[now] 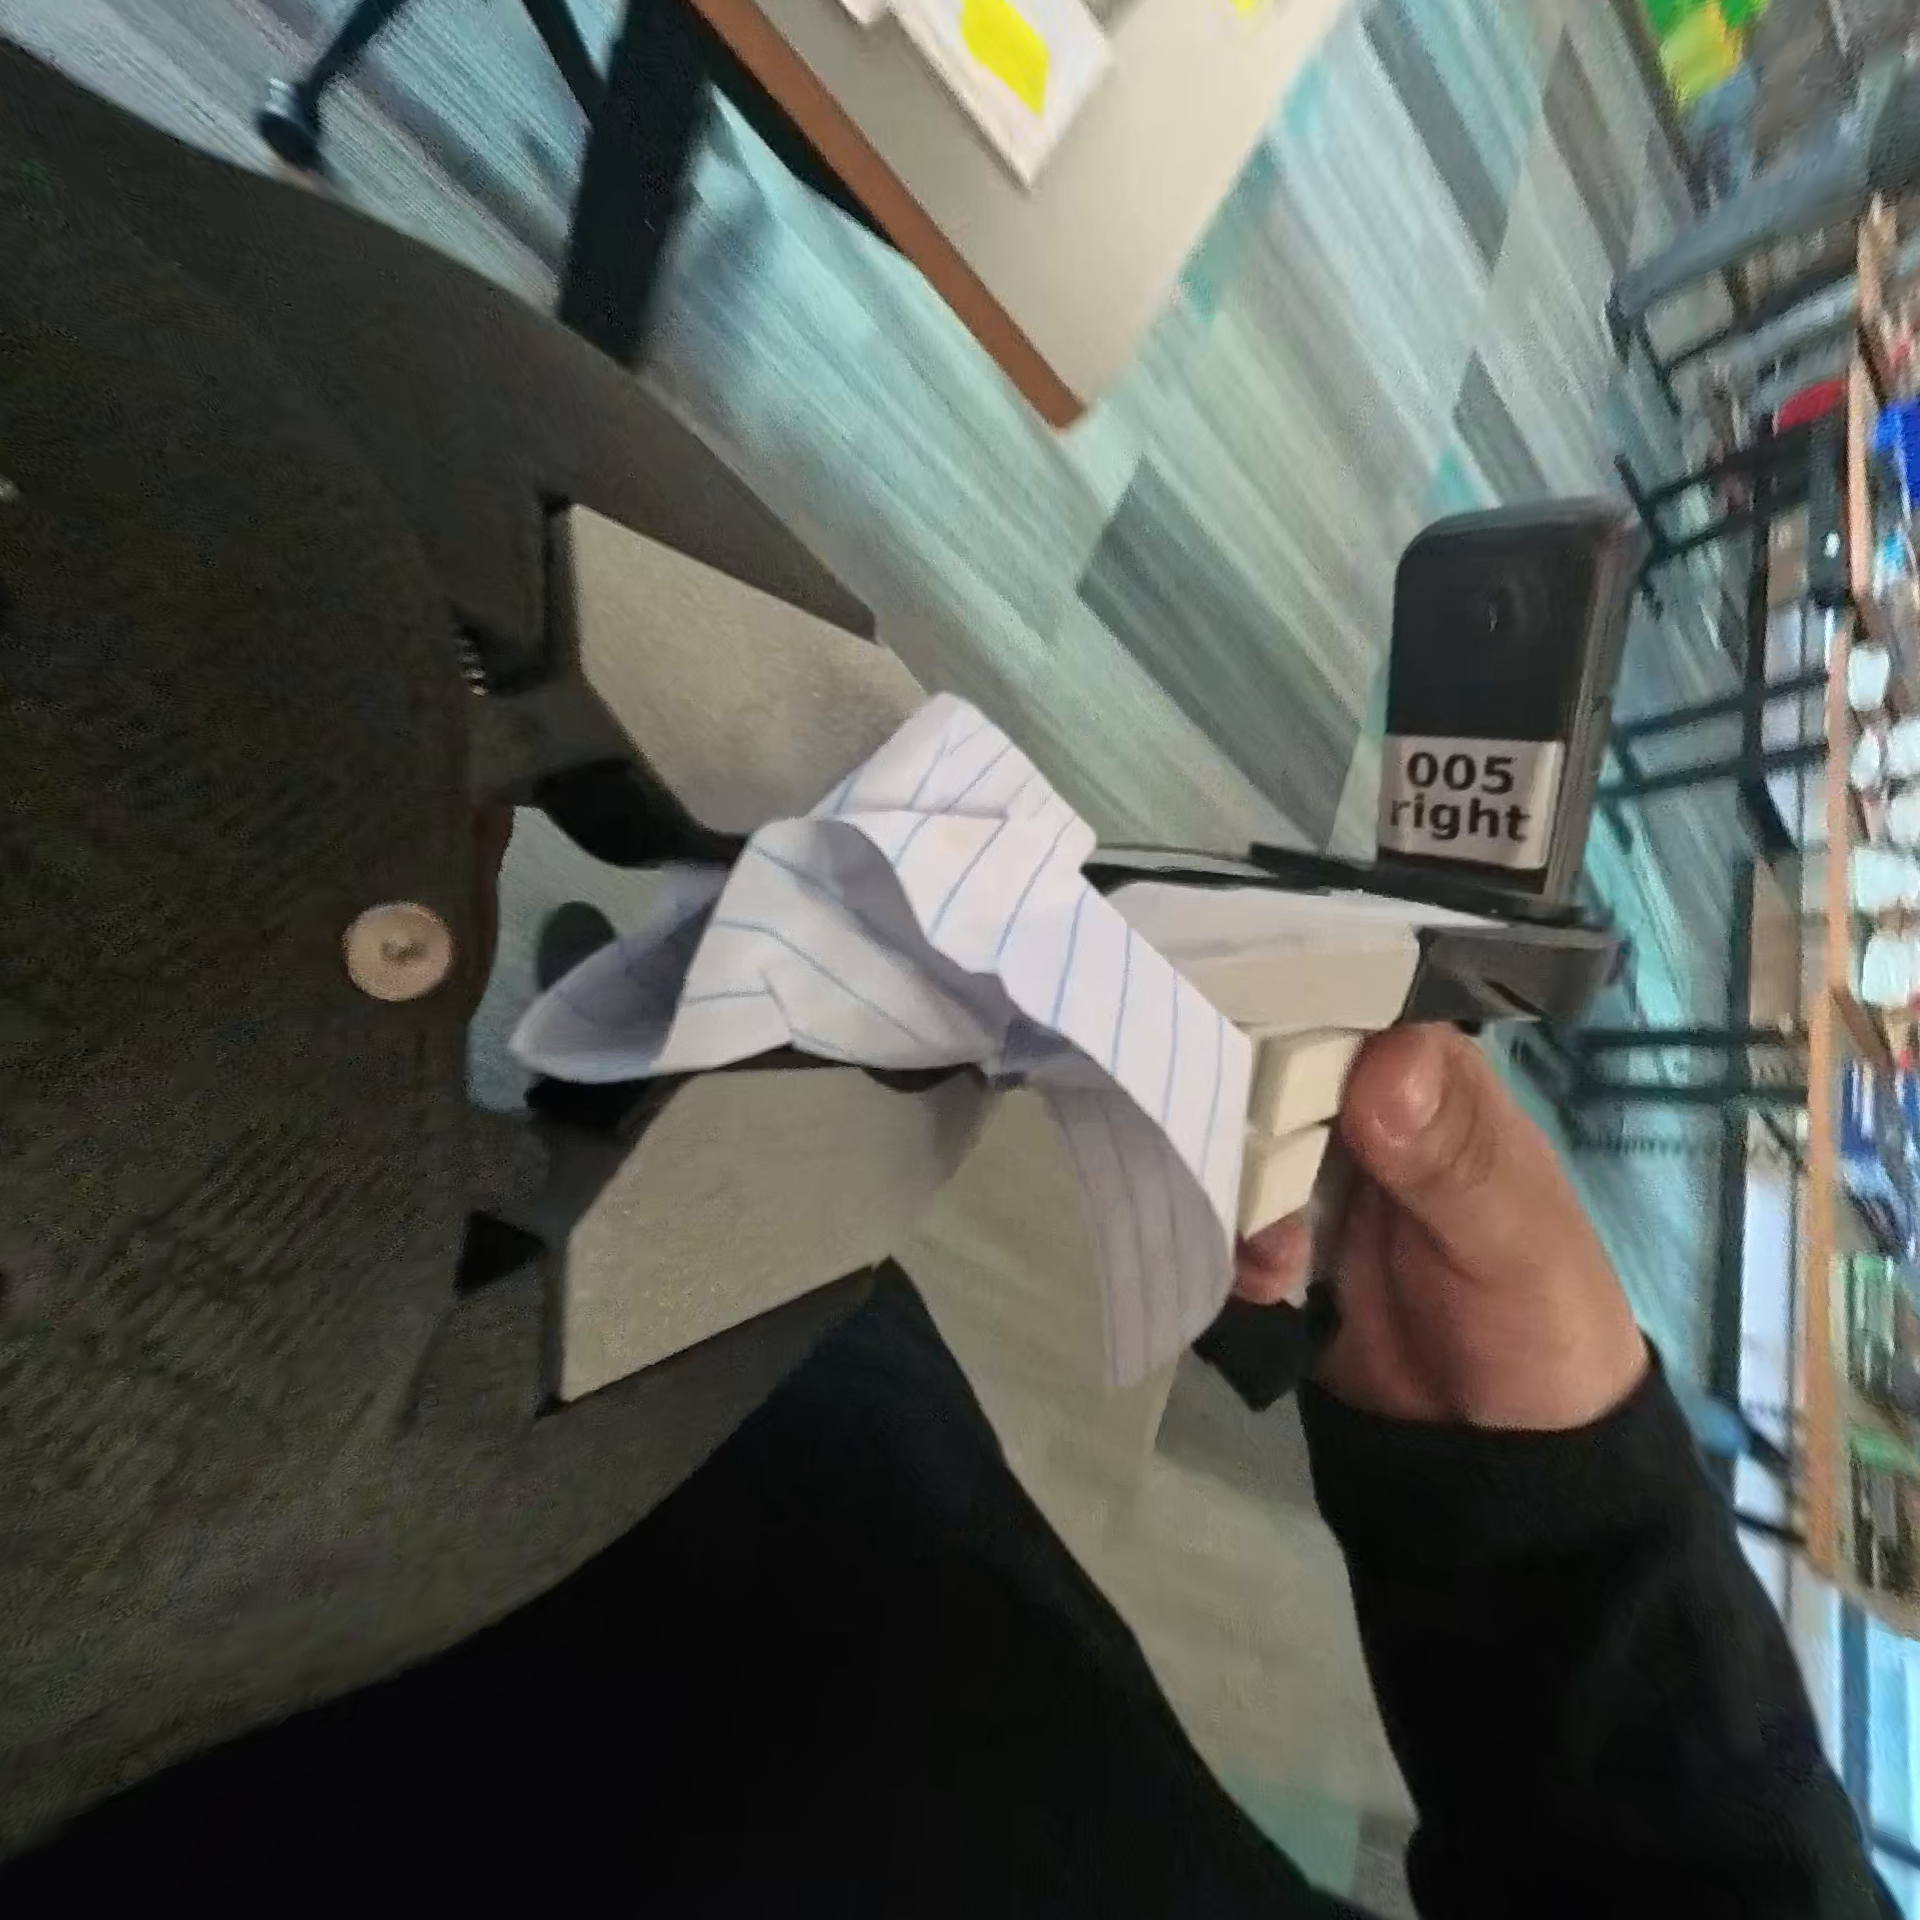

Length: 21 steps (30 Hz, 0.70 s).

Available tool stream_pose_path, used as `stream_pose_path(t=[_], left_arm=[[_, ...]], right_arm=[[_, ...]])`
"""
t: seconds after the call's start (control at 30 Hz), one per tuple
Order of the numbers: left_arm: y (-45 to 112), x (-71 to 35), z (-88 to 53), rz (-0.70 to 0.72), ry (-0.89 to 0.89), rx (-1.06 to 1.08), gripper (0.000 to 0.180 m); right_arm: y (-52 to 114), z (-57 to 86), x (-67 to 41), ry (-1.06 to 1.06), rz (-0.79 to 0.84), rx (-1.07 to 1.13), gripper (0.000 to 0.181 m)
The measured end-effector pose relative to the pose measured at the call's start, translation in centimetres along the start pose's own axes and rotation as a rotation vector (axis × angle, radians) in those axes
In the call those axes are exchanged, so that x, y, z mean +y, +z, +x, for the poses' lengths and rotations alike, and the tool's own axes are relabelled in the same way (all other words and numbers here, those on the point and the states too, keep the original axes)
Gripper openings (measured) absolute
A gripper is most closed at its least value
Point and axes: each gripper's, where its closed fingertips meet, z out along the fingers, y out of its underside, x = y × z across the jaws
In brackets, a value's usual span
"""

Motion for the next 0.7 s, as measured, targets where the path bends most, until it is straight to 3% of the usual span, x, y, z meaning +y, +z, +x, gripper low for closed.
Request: stream_pose_path(t=[0.2, 0.3, 0.37, 0.43, 0.57, 0.7], left_arm=[[6.7, -2.8, 2.6, -0.057, 0.125, 0.002, 0.017], [11.8, -5.1, 3.7, -0.057, 0.034, 0.082, 0.018], [16.4, -6.4, 4.8, -0.097, -0.085, 0.184, 0.018], [21.6, -8.3, 6.8, -0.146, -0.264, 0.328, 0.017], [31.1, -15.8, 13.5, -0.178, -0.601, 0.807, 0.016], [35.7, -22.1, 19.7, -0.341, -0.654, 1.273, 0.016]], right_arm=[[-7.4, -1.6, 3.3, -0.083, 0.103, 0.165, 0.012], [-15.2, -3.4, 3.0, -0.227, 0.208, 0.340, 0.012], [-21.1, -6.0, 3.4, -0.342, 0.294, 0.410, 0.030], [-26.4, -8.0, 5.5, -0.499, 0.295, 0.542, 0.042], [-35.6, -9.6, 11.7, -0.701, 0.173, 0.877, 0.060], [-42.8, -11.8, 15.7, -0.758, 0.122, 1.123, 0.068]])
